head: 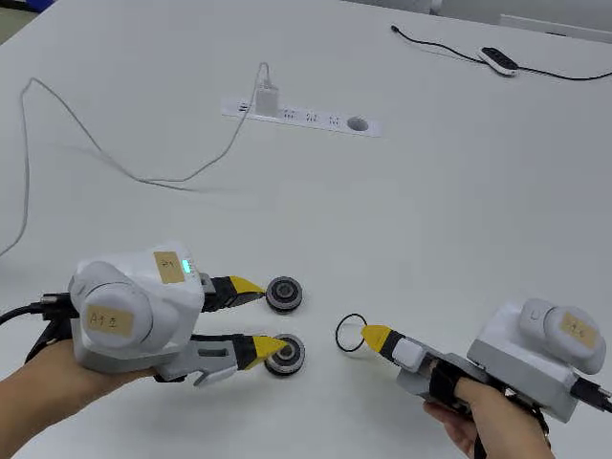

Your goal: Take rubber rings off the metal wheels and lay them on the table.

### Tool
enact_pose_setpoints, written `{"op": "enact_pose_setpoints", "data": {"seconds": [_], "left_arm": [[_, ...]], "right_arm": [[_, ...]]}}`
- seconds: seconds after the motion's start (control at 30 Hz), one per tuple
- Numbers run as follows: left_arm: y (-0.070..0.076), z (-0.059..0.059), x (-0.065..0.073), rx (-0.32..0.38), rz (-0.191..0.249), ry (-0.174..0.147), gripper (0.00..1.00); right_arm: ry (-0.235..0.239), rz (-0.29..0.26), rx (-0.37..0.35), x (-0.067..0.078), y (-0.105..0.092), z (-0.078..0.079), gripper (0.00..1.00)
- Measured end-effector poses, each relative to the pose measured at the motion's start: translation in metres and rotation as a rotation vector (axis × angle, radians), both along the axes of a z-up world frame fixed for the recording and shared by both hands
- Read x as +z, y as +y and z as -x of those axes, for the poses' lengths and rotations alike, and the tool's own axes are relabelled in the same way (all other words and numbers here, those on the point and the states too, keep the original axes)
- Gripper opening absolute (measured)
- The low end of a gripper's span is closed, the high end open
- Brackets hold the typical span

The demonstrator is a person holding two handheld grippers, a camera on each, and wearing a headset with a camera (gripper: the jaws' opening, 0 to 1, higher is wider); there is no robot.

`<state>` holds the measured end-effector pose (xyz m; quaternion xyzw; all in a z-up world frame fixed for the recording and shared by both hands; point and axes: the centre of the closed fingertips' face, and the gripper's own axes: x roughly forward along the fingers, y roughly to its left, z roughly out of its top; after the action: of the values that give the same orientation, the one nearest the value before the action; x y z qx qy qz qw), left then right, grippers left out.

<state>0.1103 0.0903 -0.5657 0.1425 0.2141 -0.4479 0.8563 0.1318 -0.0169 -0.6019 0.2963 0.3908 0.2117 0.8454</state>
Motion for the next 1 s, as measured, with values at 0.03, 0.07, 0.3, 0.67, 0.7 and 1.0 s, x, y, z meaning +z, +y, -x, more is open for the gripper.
{"op": "enact_pose_setpoints", "data": {"seconds": [0.03, 0.07, 0.3, 0.67, 0.7, 1.0], "left_arm": [[0.0, 0.0, 0.0, 0.0, 0.0, 0.0, 0.35], [0.0, 0.0, 0.0, -0.002, 0.0, 0.001, 0.35], [0.0, 0.001, -0.002, -0.005, -0.009, 0.006, 0.35], [0.0, 0.003, -0.005, -0.009, -0.012, 0.013, 0.34], [0.0, 0.003, -0.005, -0.01, -0.012, 0.015, 0.34], [-0.004, 0.005, -0.008, -0.025, -0.025, 0.02, 0.34]], "right_arm": [[-0.002, 0.016, -0.001, -0.001, -0.002, 0.0, 0.02], [-0.002, 0.032, -0.008, -0.003, -0.005, 0.0, 0.02], [-0.063, 0.192, 0.048, -0.007, -0.017, 0.0, 0.03], [-0.096, 0.237, 0.04, -0.006, -0.024, -0.002, 0.09], [-0.1, 0.236, 0.038, -0.005, -0.024, -0.003, 0.09], [-0.15, 0.242, 0.08, 0.003, -0.019, -0.003, 0.14]]}}
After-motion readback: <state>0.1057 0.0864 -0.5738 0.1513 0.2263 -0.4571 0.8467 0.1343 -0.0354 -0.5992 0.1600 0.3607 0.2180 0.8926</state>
